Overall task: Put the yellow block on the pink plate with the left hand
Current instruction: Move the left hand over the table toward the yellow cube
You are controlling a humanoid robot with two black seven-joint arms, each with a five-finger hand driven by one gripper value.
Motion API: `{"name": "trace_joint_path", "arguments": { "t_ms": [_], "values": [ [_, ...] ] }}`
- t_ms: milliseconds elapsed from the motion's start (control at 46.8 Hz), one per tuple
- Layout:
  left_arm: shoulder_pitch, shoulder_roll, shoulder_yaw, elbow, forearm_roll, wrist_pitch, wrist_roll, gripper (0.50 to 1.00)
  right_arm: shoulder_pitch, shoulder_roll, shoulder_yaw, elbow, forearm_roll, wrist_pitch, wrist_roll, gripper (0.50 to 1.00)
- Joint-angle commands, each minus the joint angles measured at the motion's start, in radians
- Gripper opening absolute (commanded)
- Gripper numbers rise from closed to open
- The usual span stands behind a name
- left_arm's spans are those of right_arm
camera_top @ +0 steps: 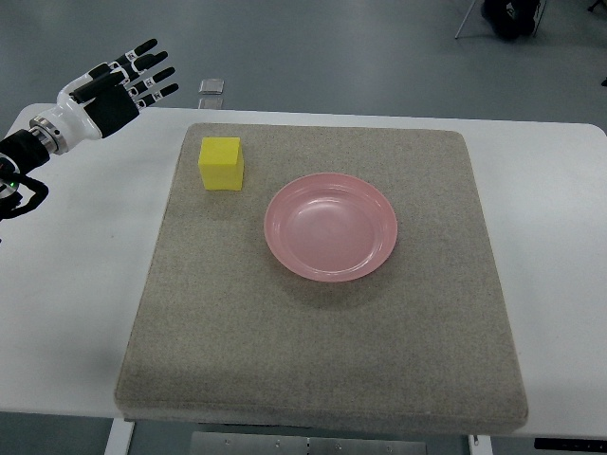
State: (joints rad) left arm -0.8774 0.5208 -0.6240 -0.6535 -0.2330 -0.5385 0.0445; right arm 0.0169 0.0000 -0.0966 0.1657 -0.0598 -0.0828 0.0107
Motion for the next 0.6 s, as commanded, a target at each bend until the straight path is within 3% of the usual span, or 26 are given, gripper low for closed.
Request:
{"name": "trace_joint_path", "arguments": {
  "t_ms": [0,278,406,578],
  "values": [
    [0.0,-0.001,0.001,-0.003,0.006,0.0,0.0,0.994,0.0,0.0,0.0,0.0,0.0,0.0,0.0,0.924],
    [-0.005,-0.013,-0.003,-0.002,-0.002,0.0,0.0,0.994,0.0,0.0,0.0,0.0,0.0,0.0,0.0,0.924],
    [0.002,-0.013,-0.057,-0.015,-0.002,-0.054,0.0,0.994,0.0,0.0,0.0,0.0,0.0,0.0,0.0,0.924],
    [0.014,-0.019,-0.065,0.003,0.017,-0.066,-0.006,0.994,0.0,0.0,0.0,0.0,0.0,0.0,0.0,0.924]
  ]
}}
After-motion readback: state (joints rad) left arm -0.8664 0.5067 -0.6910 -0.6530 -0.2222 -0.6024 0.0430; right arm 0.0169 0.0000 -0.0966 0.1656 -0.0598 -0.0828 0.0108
